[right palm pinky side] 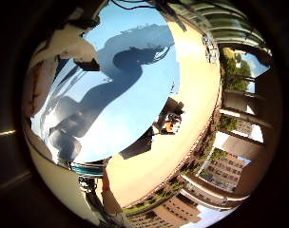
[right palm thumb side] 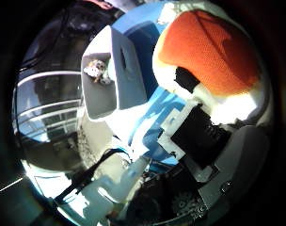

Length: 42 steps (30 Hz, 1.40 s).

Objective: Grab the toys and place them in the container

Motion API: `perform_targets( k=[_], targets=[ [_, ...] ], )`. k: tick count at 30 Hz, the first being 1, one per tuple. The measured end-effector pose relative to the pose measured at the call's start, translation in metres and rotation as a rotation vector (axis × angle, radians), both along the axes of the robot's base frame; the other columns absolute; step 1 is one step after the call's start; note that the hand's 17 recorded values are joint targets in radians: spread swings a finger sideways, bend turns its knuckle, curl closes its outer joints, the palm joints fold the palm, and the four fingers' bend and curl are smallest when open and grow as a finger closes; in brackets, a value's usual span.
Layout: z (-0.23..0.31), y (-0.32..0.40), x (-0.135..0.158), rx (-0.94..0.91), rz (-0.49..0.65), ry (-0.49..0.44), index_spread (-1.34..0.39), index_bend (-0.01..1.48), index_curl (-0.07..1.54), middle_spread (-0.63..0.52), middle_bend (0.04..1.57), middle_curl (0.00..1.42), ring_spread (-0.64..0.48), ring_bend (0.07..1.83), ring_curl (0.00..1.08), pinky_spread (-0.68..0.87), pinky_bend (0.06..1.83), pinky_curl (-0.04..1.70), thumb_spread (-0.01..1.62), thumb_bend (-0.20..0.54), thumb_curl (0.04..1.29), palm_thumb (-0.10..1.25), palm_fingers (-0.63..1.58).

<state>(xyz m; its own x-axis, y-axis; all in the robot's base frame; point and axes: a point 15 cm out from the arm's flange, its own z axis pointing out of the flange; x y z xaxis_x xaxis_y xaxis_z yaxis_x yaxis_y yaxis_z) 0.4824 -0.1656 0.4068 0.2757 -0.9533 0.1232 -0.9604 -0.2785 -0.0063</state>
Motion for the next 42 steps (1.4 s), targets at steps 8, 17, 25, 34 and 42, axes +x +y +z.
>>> perform_targets(
  k=[8, 17, 25, 34, 42],
  targets=[
    [0.079, 0.116, -0.012, 0.045, 0.164, -0.155, -0.68, 0.86, 0.84, -0.17, 1.31, 0.99, -0.11, 1.51, 0.81, 0.11, 1.73, 0.55, 1.10, -0.015, 0.69, 0.97, 0.83],
    [0.048, 0.285, -0.012, 0.145, 0.261, -0.090, -0.71, 0.84, 1.04, -0.17, 1.37, 0.99, -0.11, 1.57, 0.82, 0.10, 1.76, 0.62, 1.09, -0.016, 0.73, 0.97, 0.77],
    [-0.033, 0.353, 0.034, 0.190, 0.192, -0.047, -0.72, 0.82, 1.15, -0.16, 1.40, 0.99, -0.11, 1.59, 0.82, 0.09, 1.75, 0.66, 1.11, -0.040, 0.72, 0.87, 0.72],
    [-0.080, 0.371, 0.024, 0.162, 0.150, 0.072, -0.51, 0.46, 0.97, -0.06, 0.72, 0.67, 0.15, 1.08, 0.61, 0.29, 1.50, 0.61, 1.15, -0.041, 0.57, 0.69, -0.23],
    [-0.071, 0.363, 0.025, 0.168, 0.139, 0.059, -0.34, 0.12, 0.63, 0.14, 0.27, 0.42, 0.31, 0.62, 0.34, 0.45, 1.12, 0.38, 1.14, -0.042, 0.46, 0.61, -0.16]
  ],
)
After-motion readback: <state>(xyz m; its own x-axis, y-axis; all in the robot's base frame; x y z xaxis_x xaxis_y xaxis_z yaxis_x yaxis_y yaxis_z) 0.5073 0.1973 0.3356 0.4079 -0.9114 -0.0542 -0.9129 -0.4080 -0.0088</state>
